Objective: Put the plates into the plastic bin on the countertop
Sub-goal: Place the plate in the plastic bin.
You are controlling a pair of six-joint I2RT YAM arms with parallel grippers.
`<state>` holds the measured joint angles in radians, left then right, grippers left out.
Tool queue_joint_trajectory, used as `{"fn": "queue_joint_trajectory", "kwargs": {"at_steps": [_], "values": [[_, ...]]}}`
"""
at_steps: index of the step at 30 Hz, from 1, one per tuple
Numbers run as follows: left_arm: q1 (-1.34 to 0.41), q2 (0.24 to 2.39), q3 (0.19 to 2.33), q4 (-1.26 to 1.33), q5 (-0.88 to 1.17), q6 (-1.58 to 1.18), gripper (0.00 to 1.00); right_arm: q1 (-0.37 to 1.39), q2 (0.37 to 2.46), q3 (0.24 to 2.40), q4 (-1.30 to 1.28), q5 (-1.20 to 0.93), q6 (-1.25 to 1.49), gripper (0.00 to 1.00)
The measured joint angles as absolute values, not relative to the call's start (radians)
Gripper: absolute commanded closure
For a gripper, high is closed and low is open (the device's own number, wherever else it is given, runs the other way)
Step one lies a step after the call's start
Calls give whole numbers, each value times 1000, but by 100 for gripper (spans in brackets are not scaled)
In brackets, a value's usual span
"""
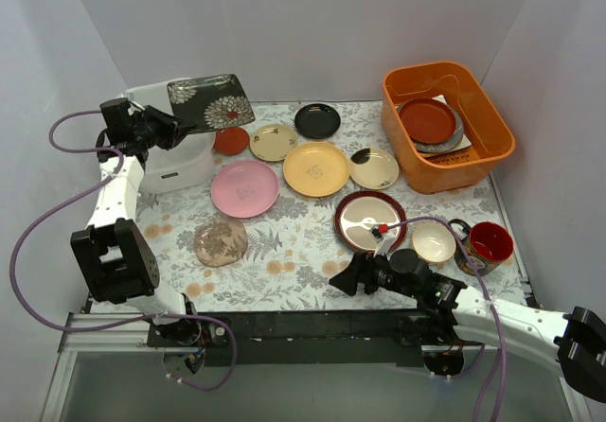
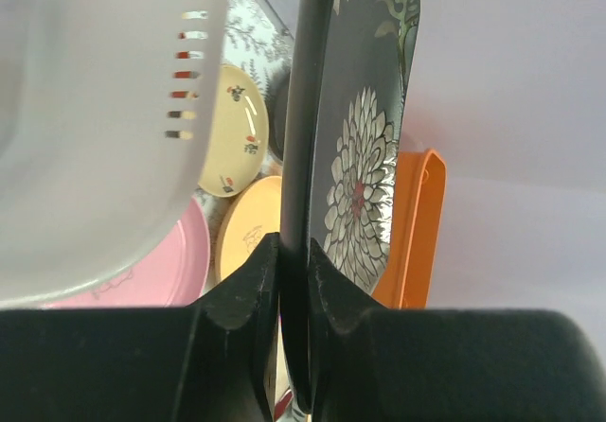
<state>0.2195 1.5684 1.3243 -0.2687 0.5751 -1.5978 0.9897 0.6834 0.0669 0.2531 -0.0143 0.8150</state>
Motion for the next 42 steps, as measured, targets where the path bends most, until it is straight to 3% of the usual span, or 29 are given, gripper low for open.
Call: {"fn": "queue_joint_trajectory", "kwargs": {"at_steps": [21,42], "values": [[482,1498,1278,-464,525,-1459,100,990,689,51,283,-38,834,13],[482,1678,1496,-635,362,-1309,100,990,780,51,368,-68,843,13]]}}
